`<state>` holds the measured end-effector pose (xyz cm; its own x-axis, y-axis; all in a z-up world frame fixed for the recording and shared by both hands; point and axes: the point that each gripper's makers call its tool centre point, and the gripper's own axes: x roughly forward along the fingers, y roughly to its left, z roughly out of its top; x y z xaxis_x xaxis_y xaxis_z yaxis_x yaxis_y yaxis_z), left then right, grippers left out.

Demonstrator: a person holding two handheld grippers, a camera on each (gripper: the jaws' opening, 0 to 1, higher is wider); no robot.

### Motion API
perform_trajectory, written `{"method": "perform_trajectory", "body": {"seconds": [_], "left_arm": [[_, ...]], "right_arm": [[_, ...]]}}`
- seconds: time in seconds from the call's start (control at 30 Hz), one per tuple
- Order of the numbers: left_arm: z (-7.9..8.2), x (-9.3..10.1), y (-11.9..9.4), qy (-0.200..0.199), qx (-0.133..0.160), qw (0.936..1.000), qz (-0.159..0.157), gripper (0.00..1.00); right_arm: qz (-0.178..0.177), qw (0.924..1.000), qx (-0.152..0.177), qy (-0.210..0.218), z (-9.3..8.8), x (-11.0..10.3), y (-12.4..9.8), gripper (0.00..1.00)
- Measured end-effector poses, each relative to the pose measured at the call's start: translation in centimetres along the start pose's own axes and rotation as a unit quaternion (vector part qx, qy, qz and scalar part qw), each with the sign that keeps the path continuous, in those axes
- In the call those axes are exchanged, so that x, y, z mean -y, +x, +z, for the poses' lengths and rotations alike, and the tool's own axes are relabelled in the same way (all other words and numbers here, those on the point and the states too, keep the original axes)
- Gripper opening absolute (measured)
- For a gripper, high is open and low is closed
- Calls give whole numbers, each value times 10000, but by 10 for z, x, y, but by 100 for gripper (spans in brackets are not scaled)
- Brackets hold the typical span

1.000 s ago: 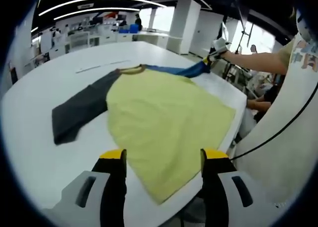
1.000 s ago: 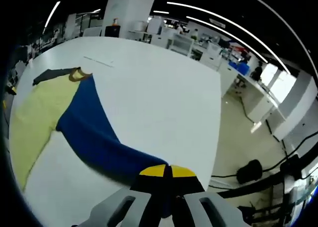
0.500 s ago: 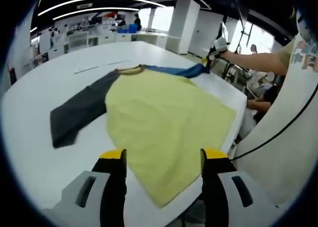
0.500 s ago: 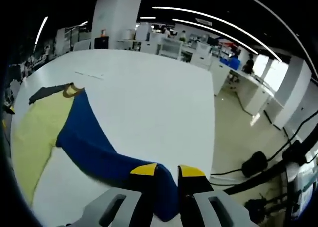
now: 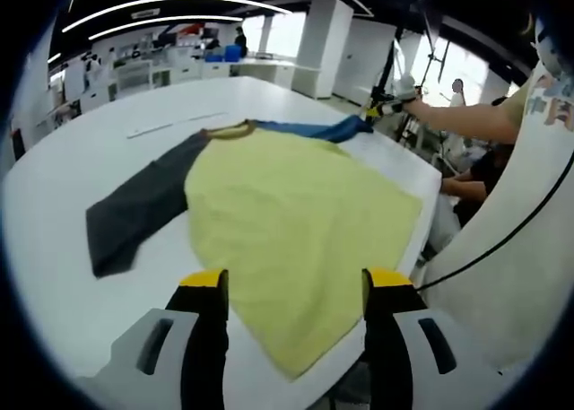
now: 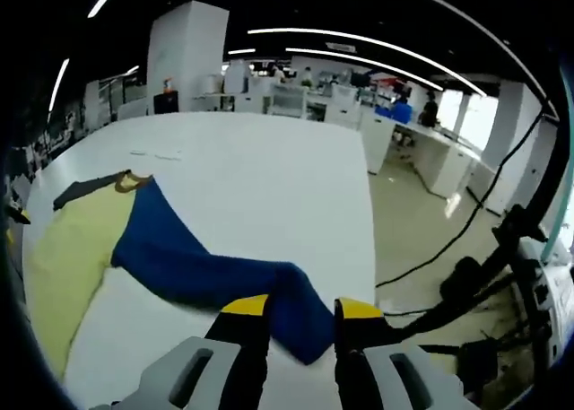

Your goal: Fold the garment on the visible template until the final outline fits inside the template.

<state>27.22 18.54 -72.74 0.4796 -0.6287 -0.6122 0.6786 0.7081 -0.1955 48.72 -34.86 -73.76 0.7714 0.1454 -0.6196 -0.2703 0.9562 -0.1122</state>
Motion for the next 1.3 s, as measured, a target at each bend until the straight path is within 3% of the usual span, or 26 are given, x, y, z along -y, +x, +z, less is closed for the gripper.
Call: {"method": "perform_trajectory", "body": {"seconds": [0.17, 0.47, 1.03, 1.3], "left_arm": [[0, 1, 0, 31, -11, 10000, -32, 57], [-2, 2, -1, 34, -26, 10000, -52, 57], [-2, 3, -1, 41, -7, 10000, -11, 58], [-2, 3, -1, 29, -20, 10000, 17, 58]], "right_arm": [[16, 9999, -132, 34, -20, -5, -1, 25], [81, 9994, -340, -33, -39, -13, 2, 21], [48, 9979, -610, -211, -50, -8, 15, 18], [44, 9971, -698, -305, -53, -5, 18, 10]]}}
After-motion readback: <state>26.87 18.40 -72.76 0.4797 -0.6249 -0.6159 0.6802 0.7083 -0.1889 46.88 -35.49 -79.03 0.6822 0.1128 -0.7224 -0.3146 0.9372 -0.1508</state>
